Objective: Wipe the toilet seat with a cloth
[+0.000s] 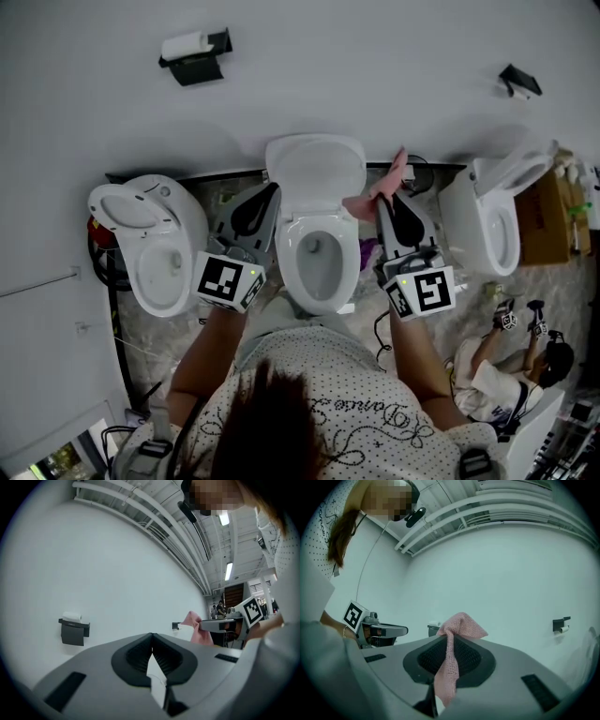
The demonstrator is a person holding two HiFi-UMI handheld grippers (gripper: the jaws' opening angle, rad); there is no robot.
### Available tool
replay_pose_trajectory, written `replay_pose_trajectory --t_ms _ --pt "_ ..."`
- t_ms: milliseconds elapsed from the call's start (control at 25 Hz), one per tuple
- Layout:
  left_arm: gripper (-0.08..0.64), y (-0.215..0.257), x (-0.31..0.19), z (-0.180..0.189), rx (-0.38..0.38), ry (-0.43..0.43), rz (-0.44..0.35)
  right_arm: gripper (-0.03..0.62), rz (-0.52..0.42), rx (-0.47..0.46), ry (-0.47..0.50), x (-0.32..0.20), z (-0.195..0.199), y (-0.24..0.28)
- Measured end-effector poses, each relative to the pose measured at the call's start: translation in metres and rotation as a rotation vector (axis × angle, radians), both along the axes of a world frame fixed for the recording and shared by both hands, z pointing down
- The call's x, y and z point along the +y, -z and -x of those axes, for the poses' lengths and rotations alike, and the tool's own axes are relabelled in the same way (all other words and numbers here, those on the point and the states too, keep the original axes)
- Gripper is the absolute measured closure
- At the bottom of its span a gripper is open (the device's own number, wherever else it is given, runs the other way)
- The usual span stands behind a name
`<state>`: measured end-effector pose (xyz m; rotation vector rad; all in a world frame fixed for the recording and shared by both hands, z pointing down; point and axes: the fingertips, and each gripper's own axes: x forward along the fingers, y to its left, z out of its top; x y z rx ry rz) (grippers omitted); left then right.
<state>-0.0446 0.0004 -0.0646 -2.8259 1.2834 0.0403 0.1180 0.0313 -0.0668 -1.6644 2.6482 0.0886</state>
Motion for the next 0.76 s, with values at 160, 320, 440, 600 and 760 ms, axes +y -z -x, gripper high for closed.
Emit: replay_pose_trajectory --t_ms 160,320,440,600,760 --pt "0.555 0.000 0.005 0.000 0.003 -0.002 0.001 0.537 -0.001 0.006 0.007 0.007 0.005 0.000" --pt "0.555 0.003 0.008 0.001 0.006 -0.005 -0.003 0.537 0.002 0.012 0.013 0.012 0.006 0.000" --pt "0.555 0.005 0.009 0.005 0.010 -0.003 -0.009 0.537 0.002 0.022 0.019 0.015 0.010 0.001" --pt "0.555 0.005 0.011 0.009 0.003 0.002 -0.020 0.537 -0.002 0.023 0.024 0.020 0.012 0.002" --pt "0.555 0.003 0.013 0.012 0.008 0.010 -0.020 0.537 -0.010 0.023 0.022 0.022 0.013 0.004"
